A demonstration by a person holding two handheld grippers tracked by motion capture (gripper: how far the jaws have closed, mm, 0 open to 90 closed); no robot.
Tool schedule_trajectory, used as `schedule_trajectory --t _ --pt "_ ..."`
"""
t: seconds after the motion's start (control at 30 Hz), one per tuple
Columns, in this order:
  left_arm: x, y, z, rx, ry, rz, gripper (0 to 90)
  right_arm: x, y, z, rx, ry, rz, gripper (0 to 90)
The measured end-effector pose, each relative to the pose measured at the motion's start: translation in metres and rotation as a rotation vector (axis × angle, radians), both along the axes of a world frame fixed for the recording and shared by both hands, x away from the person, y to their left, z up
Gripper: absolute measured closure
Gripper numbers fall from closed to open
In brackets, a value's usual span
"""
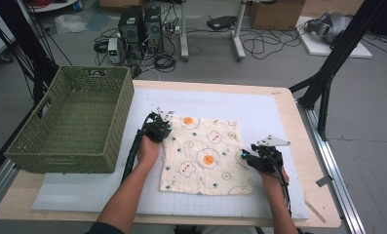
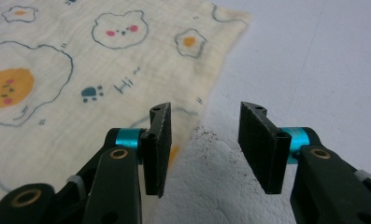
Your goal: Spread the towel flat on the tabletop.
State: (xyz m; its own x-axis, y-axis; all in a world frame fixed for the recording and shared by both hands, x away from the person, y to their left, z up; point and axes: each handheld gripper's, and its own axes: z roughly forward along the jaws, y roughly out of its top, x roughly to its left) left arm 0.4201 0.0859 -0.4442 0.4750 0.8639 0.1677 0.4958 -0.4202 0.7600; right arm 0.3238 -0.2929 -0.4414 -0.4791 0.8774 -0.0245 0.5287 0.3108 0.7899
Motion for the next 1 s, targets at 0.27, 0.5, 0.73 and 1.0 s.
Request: schedule_trajectory --t 0.27,0.5,0.73,1.0 --pt "-0.010 0.014 0.003 -0.201 0.033 -0.028 49.9 0.007 0.007 0.000 0.020 0.001 0.023 60.2" --pt "-0.027 0.019 0.006 -0.260 0.028 -0.074 43.1 0.036 0.020 0.008 0.026 0.000 0.026 49.1" --pt "-0.037 0.029 0.007 -0.319 0.003 -0.073 45.2 0.064 0.039 0.002 0.018 0.039 -0.024 49.6" --pt "-0.048 0.037 0.004 -0.306 0.037 -0.099 45.7 0.073 0.038 -0.004 -0.121 0.030 -0.065 85.0"
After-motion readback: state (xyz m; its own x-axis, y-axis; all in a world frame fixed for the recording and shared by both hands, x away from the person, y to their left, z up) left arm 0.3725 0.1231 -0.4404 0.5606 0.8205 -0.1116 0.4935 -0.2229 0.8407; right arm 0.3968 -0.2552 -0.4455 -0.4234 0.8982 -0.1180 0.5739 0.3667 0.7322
